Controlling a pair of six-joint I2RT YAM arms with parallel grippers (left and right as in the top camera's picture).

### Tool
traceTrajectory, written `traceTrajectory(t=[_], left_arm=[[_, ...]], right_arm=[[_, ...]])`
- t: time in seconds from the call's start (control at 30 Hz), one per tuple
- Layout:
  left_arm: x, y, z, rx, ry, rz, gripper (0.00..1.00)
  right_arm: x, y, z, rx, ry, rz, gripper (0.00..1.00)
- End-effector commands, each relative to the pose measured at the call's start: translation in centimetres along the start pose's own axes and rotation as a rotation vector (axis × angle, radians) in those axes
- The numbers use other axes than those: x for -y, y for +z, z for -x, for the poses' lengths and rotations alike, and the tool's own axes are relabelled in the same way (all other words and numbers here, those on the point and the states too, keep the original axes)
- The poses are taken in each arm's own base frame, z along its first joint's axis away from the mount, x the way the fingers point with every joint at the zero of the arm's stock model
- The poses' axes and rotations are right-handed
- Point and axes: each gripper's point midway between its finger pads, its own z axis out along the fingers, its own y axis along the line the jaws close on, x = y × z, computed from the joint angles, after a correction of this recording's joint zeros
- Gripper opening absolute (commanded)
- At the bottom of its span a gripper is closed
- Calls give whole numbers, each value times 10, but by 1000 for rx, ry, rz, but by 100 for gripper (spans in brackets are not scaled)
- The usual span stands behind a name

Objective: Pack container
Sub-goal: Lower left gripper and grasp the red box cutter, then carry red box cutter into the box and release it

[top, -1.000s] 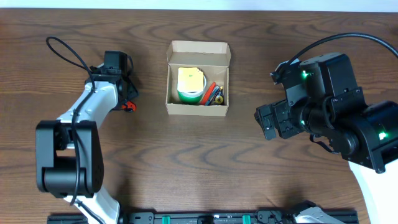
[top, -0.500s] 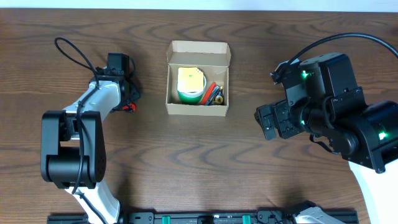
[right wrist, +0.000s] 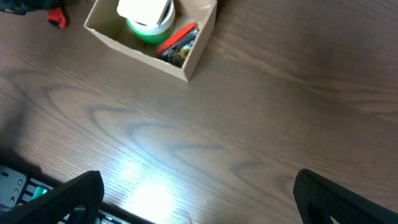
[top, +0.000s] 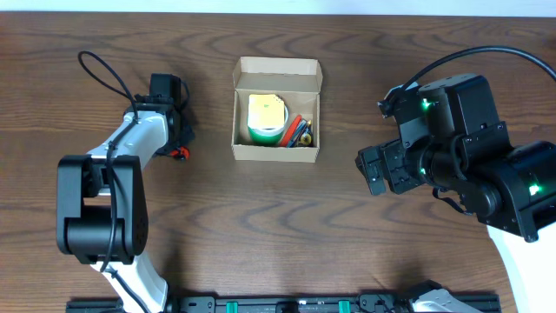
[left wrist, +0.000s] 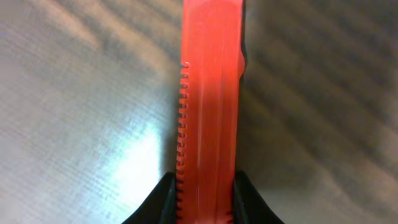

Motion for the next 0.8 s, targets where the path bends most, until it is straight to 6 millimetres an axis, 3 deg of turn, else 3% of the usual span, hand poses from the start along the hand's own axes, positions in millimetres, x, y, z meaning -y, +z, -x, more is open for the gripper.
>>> traceTrajectory(t=[0.0, 0.1, 0.17, 0.27, 0.37, 0.53, 0.67, 0.77], left_arm=[[9, -41, 29, 93, 52, -50, 6], [23, -85, 43, 179, 176, -123, 6], [50, -119, 42, 236, 365, -250, 6], [91, -170, 24, 341, 698, -440, 6], [122, -207, -2, 450, 1011, -545, 6], [159, -225, -46, 557, 1424, -595, 8], [179, -218, -76, 598, 1708, -582, 6], [188, -209, -88, 602, 1823, -559, 6]], right_arm=[[2, -3, -1, 8, -6, -7, 99], [2, -3, -1, 8, -6, -7, 99], [2, -3, -1, 8, -6, -7, 99], [2, -3, -1, 8, -6, -7, 99], [2, -3, -1, 8, -6, -7, 99], [2, -3, -1, 8, -6, -7, 99], [2, -3, -1, 8, -6, -7, 99], [2, -3, -1, 8, -6, -7, 99]])
